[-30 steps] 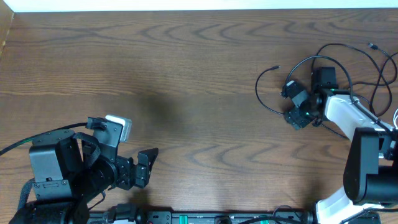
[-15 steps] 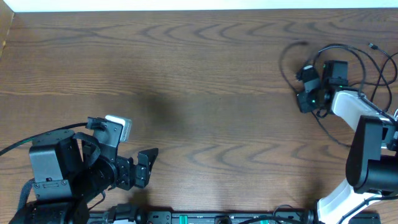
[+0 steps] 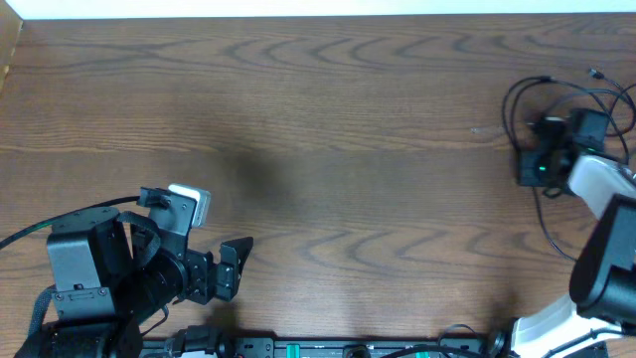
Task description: Untangle cables
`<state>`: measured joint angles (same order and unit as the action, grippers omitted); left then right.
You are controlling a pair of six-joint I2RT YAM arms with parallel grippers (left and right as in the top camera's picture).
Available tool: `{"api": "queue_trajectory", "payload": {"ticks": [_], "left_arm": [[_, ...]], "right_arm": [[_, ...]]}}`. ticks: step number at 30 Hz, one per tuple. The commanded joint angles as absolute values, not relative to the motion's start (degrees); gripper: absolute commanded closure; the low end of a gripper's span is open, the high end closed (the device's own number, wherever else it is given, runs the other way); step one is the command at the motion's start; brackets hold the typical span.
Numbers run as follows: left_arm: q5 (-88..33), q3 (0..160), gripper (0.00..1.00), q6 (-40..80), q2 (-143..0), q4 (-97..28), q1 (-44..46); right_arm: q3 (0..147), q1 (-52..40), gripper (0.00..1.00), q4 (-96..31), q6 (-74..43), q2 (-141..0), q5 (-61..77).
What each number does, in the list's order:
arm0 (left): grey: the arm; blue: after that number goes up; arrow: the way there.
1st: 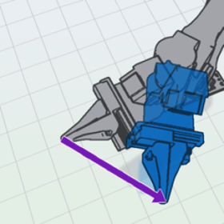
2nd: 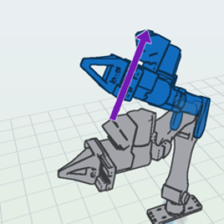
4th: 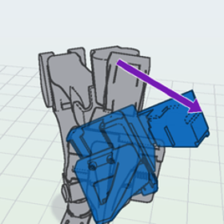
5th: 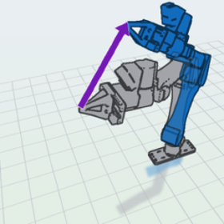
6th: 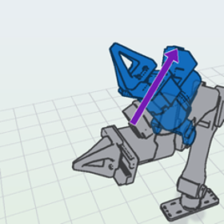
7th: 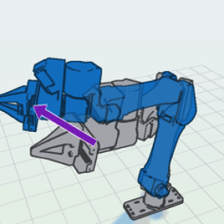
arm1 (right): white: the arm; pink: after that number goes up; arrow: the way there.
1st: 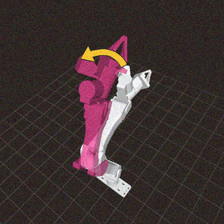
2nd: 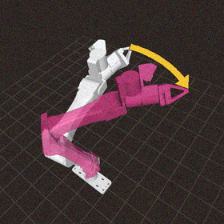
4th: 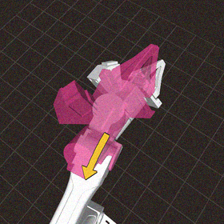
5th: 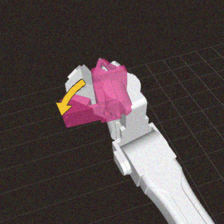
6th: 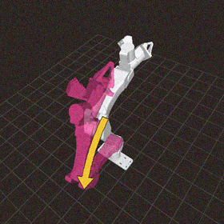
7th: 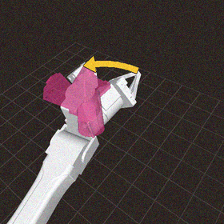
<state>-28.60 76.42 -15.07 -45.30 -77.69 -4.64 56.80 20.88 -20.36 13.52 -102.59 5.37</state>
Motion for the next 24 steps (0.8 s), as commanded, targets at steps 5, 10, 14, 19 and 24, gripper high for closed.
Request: {"api": "queue_trajectory", "payload": {"ticks": [5,10,14,19,24], "left_arm": [[-29.4,76.7,0.02,-15.6,-45.3,-78.4,-4.4],[-29.4,76.7,0.02,-15.6,-45.3,-78.8,-4.4],[-29.4,76.7,0.02,-15.6,-45.3,-78.8,-4.4],[-29.4,76.7,0.02,-15.6,-45.3,-78.8,-4.4],[-29.4,76.7,0.02,-15.6,-45.3,-79.1,-4.4]], "right_arm": [[62.3,33.0,0.99,-20.1,9.6,-89.6,3.4],[64.9,40.7,0.99,-19.9,4.3,-88.4,4.5],[64.9,42.8,0.75,-19.6,-2.7,-88.4,10.9],[64.4,40.4,0.03,-21.4,-3.3,-88.6,14.0],[63.4,34.7,0.01,-27.5,10.5,-90.7,14.1]]}}
